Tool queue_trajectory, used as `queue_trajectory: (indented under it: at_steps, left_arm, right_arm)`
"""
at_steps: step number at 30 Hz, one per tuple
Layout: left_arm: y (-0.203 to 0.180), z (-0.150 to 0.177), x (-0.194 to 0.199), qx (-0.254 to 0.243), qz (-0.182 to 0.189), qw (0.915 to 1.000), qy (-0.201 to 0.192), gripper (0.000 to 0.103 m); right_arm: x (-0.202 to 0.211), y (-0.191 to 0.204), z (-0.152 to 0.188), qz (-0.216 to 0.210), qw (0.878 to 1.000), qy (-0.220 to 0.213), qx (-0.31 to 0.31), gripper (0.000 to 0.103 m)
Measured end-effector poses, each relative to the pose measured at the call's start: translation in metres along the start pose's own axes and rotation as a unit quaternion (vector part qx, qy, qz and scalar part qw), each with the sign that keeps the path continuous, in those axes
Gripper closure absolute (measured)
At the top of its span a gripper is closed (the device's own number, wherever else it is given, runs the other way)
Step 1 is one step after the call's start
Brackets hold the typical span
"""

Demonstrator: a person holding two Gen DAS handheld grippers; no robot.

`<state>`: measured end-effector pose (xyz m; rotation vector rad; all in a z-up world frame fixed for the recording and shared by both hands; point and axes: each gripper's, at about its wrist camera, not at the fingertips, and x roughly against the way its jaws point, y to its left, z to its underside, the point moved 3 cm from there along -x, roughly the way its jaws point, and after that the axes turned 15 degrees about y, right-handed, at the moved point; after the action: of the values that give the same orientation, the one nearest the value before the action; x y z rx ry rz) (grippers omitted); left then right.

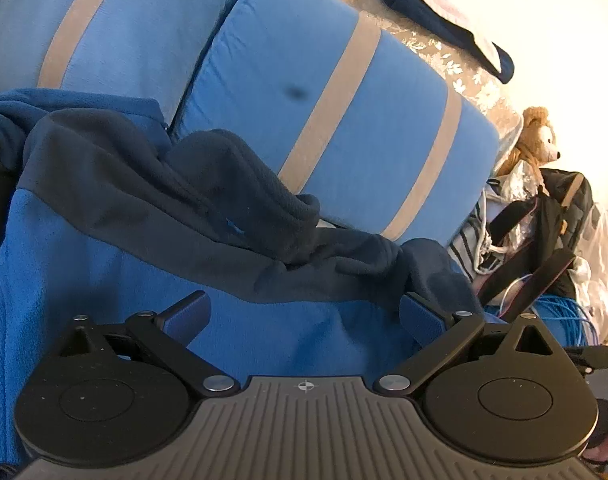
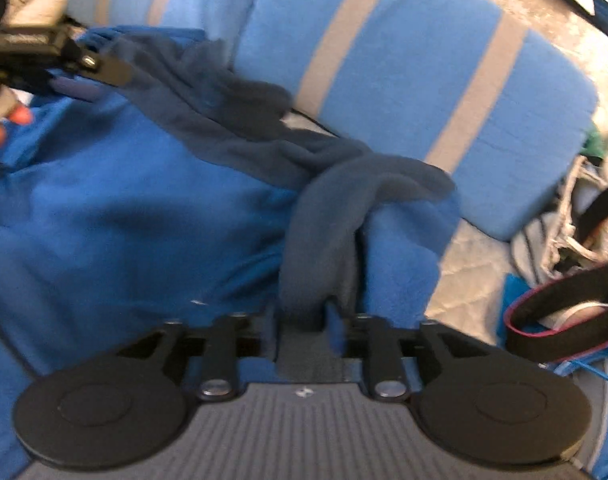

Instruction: Fold clothes

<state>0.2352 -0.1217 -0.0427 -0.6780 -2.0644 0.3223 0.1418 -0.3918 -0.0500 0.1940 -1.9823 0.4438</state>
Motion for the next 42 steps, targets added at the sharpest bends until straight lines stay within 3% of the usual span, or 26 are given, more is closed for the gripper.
queue_trajectory:
  at_steps: [4, 9, 14, 17, 20, 26, 27, 28, 29, 30, 31, 33, 38, 42]
  left_arm:
    - [-0.001, 0.000, -0.001, -0.001, 0.001, 1.0000, 0.003, 0.000]
    - [-0.002, 0.000, 0.000, 0.000, 0.007, 1.0000, 0.005, 0.000]
    - [-0.002, 0.000, 0.003, 0.004, 0.018, 0.9998, 0.002, 0.000]
    - [-0.002, 0.000, 0.004, 0.006, 0.019, 0.9998, 0.000, 0.000]
    - [-0.001, 0.000, 0.003, 0.009, 0.019, 0.9998, 0.001, 0.000]
    - [0.003, -0.001, 0.001, 0.017, 0.019, 0.9997, 0.003, 0.000]
    - [0.004, -0.001, 0.001, 0.018, 0.019, 0.9997, 0.003, 0.000]
    - [0.004, -0.001, 0.001, 0.018, 0.019, 0.9997, 0.004, 0.000]
    - [0.005, -0.001, 0.001, 0.019, 0.018, 0.9996, 0.004, 0.000]
    - [0.006, -0.002, 0.001, 0.021, 0.019, 0.9996, 0.004, 0.000]
    - [0.006, -0.002, 0.001, 0.022, 0.020, 0.9995, 0.003, 0.000]
    - [0.006, -0.002, 0.002, 0.026, 0.023, 0.9994, 0.000, 0.000]
    - [0.009, -0.004, 0.010, 0.039, 0.033, 0.9982, -0.031, 0.000]
    - [0.015, -0.008, 0.021, 0.058, 0.030, 0.9956, -0.068, 0.000]
  right_arm:
    - [0.014, -0.004, -0.009, -0.038, 0.999, -0.027, -0.023, 0.031]
    - [0.020, -0.034, -0.024, -0.080, 0.989, -0.069, -0.104, 0.029]
    - [0.003, -0.084, -0.035, -0.069, 0.969, -0.096, -0.216, 0.029]
    - [-0.020, -0.117, -0.038, -0.051, 0.954, -0.094, -0.280, 0.030]
    - [-0.045, -0.148, -0.036, -0.069, 0.935, -0.081, -0.339, 0.030]
    - [-0.096, -0.187, -0.025, -0.158, 0.873, -0.071, -0.455, 0.030]
    - [-0.103, -0.191, -0.024, -0.177, 0.861, -0.067, -0.472, 0.031]
    - [-0.109, -0.193, -0.022, -0.196, 0.850, -0.064, -0.485, 0.043]
    - [-0.111, -0.193, -0.022, -0.208, 0.843, -0.065, -0.492, 0.064]
    - [-0.110, -0.192, -0.022, -0.213, 0.841, -0.069, -0.492, 0.075]
    - [-0.104, -0.188, -0.025, -0.206, 0.847, -0.077, -0.484, 0.086]
    - [-0.082, -0.175, -0.037, -0.162, 0.878, -0.100, -0.439, 0.095]
    - [-0.023, -0.131, -0.070, -0.043, 0.941, -0.154, -0.299, 0.097]
    - [0.007, -0.051, -0.091, 0.038, 0.975, -0.171, -0.134, 0.098]
